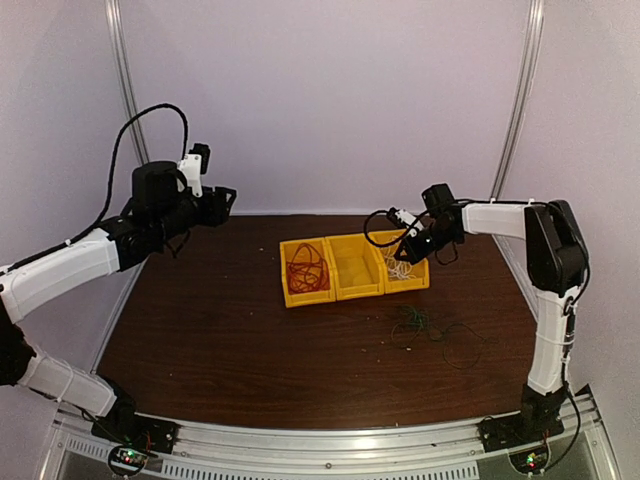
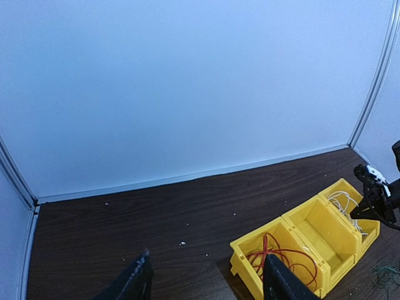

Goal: Untangle the cables
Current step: Place the untangled cable in the bin.

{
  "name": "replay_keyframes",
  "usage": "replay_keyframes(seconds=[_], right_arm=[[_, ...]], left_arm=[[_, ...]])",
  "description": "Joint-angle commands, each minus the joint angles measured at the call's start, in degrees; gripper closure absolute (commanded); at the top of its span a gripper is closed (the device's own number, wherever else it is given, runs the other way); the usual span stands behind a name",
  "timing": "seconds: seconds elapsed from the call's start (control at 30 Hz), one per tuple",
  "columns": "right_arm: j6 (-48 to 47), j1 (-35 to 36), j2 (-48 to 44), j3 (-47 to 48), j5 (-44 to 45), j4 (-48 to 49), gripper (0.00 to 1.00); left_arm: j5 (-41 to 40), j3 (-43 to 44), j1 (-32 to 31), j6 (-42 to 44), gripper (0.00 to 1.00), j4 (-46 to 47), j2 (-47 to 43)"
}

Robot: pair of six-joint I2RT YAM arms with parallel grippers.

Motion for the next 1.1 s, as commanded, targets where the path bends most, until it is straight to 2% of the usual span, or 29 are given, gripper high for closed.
replay_keyframes(seconds=[0.0,0.13,0.27,0.43,0.53,0.63,0.8,1.07], right_arm=[[1.76,-0.58,0.04,1.42,1.57,-1.20,1.00],[1.94,-0.17,-0.42,1.39,4.56,-1.43,1.00],[1.47,0.48,-0.95,1.02,5.21,-2.35,0.95],[0.74,1.48,-3.69,-0.14,7.23,-4.21,0.79],[0.48,1.51,-9.38,-3.90,10.79,-2.38,0.66],[-1.14,1.45,-14.15,-5.37,13.97,-4.88,0.59],[-3.20,1.18,-22.61,-11.09,15.27,-8.80,0.55],[-9.65,-4.08,-41.04,-27.47,16.58,-12.52,0.55]], left_arm=[[1.15,-0.16,0.25,0.76,0.39,2.24,-1.31],[1.28,-0.42,0.25,0.71,0.39,2.68,-1.40],[1.90,-0.45,0.25,0.57,0.39,2.56,-1.49],[1.97,-0.42,0.25,0.49,0.39,2.63,-1.33],[1.93,-0.85,0.25,0.47,0.39,3.01,-1.35],[2.60,-0.55,0.25,0.46,0.39,2.82,-1.04],[4.82,-0.78,0.25,0.33,0.39,3.36,-0.36],[16.50,-1.57,0.17,-0.49,0.41,6.06,2.31]])
